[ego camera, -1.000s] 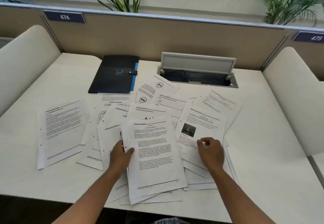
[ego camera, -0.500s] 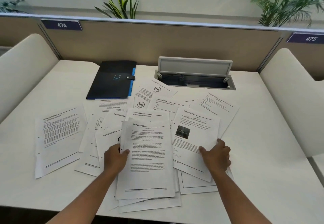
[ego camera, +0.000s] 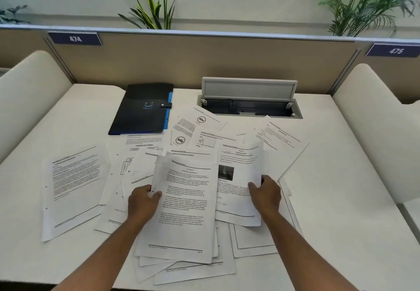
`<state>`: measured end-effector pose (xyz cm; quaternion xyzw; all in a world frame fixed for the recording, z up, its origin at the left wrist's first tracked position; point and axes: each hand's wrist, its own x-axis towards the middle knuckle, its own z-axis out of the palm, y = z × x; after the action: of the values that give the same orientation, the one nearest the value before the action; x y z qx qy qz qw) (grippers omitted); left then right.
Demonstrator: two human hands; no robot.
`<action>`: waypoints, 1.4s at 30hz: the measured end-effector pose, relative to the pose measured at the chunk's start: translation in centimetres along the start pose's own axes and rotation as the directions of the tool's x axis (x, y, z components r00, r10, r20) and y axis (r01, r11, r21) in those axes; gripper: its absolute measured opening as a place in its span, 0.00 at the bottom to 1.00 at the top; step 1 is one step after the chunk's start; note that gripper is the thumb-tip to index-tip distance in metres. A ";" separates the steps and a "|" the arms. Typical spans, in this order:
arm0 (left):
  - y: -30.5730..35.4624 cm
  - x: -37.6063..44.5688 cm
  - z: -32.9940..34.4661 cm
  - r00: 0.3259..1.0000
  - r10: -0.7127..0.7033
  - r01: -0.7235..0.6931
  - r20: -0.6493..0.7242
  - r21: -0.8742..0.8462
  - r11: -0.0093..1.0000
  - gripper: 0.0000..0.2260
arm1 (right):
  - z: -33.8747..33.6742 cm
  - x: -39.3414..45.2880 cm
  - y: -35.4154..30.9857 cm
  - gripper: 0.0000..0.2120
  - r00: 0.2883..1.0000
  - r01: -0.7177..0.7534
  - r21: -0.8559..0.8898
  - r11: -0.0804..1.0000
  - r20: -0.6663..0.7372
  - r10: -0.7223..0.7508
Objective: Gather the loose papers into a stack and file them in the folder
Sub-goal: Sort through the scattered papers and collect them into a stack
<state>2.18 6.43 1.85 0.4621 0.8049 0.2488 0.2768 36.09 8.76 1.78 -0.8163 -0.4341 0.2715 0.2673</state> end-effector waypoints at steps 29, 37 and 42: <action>-1.4 0.7 -0.2 0.993 -0.051 0.063 0.105 -0.123 0.990 0.06 | 3.9 0.5 -3.8 0.15 0.889 -0.243 0.404 0.882 0.456 0.036; -1.6 0.6 -0.6 0.994 -0.045 0.059 0.097 -0.142 0.988 0.10 | 4.3 -0.3 -3.9 0.17 0.936 -0.155 0.418 0.895 0.352 -0.002; -1.5 0.2 -0.7 0.996 -0.044 0.058 0.082 -0.166 0.984 0.12 | 3.7 -0.1 -2.7 0.19 0.964 -0.116 0.434 0.893 0.265 -0.004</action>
<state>0.70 5.81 1.34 0.4257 0.7812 0.2904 0.3523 32.05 10.73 1.02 -0.7030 -0.3676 0.4756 0.3802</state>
